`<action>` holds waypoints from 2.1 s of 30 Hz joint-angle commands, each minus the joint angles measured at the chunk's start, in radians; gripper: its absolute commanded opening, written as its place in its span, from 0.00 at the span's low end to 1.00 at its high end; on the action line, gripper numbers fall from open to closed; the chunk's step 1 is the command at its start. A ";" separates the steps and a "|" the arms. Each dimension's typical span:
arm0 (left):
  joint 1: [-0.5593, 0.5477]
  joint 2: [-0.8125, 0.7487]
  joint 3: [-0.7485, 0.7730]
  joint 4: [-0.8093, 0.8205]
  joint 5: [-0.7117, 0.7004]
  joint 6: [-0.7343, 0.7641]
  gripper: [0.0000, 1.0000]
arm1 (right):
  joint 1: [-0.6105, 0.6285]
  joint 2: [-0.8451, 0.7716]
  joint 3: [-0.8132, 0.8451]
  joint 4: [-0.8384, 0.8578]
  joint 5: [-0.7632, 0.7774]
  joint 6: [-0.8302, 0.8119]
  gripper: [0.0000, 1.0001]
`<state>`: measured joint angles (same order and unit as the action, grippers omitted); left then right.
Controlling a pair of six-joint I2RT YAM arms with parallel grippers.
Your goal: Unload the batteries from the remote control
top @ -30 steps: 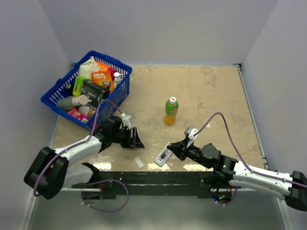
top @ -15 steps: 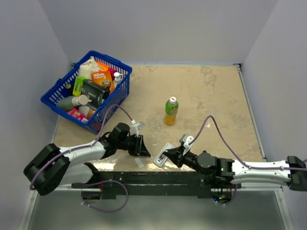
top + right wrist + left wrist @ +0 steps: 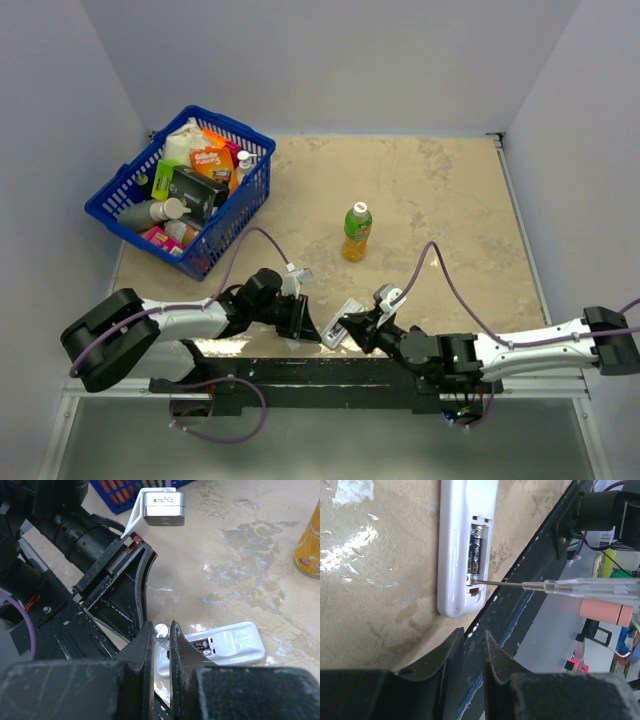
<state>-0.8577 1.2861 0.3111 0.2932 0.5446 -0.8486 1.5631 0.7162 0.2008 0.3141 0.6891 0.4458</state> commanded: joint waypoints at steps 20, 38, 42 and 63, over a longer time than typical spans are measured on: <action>-0.014 -0.021 0.215 -0.230 -0.261 0.137 0.49 | 0.163 0.003 0.091 -0.217 0.174 0.094 0.00; 0.077 0.069 0.295 -0.253 -0.180 0.166 0.59 | 0.161 -0.091 0.296 -0.695 0.410 0.294 0.00; 0.154 0.032 0.241 -0.212 -0.095 0.152 0.58 | 0.161 -0.012 0.383 -0.973 0.400 0.497 0.00; 0.161 0.108 0.230 -0.177 -0.011 0.191 0.55 | 0.134 0.134 0.293 -0.655 0.517 0.495 0.00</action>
<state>-0.6979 1.3903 0.5529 0.0685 0.5056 -0.6689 1.7077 0.8154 0.5007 -0.4129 1.1130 0.8959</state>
